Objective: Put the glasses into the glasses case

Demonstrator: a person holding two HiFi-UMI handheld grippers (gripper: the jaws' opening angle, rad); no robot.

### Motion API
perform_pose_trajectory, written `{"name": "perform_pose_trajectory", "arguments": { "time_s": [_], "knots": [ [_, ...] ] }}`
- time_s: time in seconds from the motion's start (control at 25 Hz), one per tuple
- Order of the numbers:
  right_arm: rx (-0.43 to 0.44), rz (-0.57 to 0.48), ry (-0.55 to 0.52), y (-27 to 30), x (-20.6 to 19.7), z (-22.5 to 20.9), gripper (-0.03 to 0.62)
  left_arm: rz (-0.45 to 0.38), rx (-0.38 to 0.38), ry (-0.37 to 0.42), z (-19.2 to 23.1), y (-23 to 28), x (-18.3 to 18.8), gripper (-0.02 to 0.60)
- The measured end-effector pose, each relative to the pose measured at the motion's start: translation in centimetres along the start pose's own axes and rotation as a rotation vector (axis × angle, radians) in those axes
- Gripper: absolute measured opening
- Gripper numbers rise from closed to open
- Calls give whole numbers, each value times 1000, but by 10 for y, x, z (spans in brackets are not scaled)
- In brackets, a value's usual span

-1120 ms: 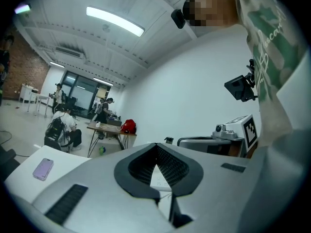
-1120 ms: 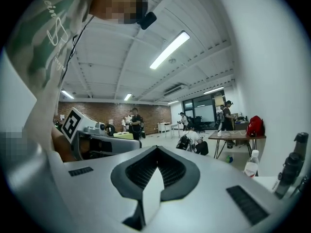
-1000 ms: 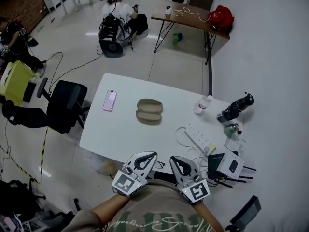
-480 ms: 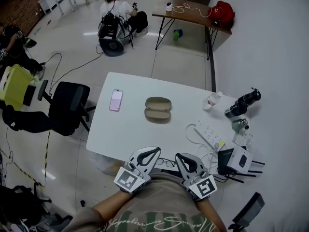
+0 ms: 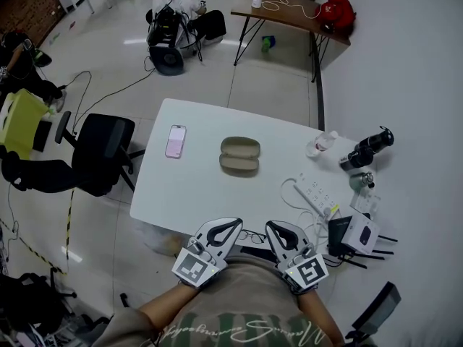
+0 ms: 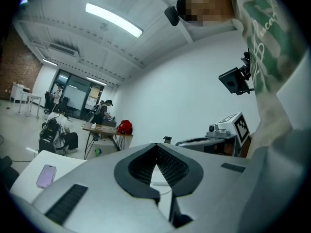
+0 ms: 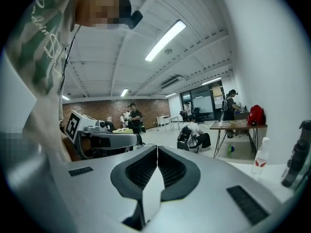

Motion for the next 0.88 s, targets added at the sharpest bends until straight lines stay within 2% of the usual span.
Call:
{"name": "perform_pose_trajectory", "arguments": {
  "time_s": [0.28, 0.48, 0.6, 0.72, 0.88],
  "knots": [
    [5, 55, -5, 6, -3, 0, 11, 1, 16, 11, 8, -3, 1, 8],
    [-29, 142, -22, 5, -19, -4, 11, 6, 10, 8, 10, -3, -1, 8],
    [-1, 222, -4, 6, -31, -7, 12, 17, 12, 14, 12, -2, 0, 8],
    [26, 323, -9, 9, -44, -10, 58, 38, 33, 12, 15, 0, -2, 8],
    [60, 460, -58, 12, -63, -10, 67, 40, 40, 3, 19, 2, -4, 8]
  ]
}}
Point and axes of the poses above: the fingertips, and each gripper's own axes: y forward along the fingers, z to its left, x out of its top, the point moved 9 cm from there along -y, backward along the fingers, and after that the axes turned 8 degrees about -z, right-handed, at the moved point
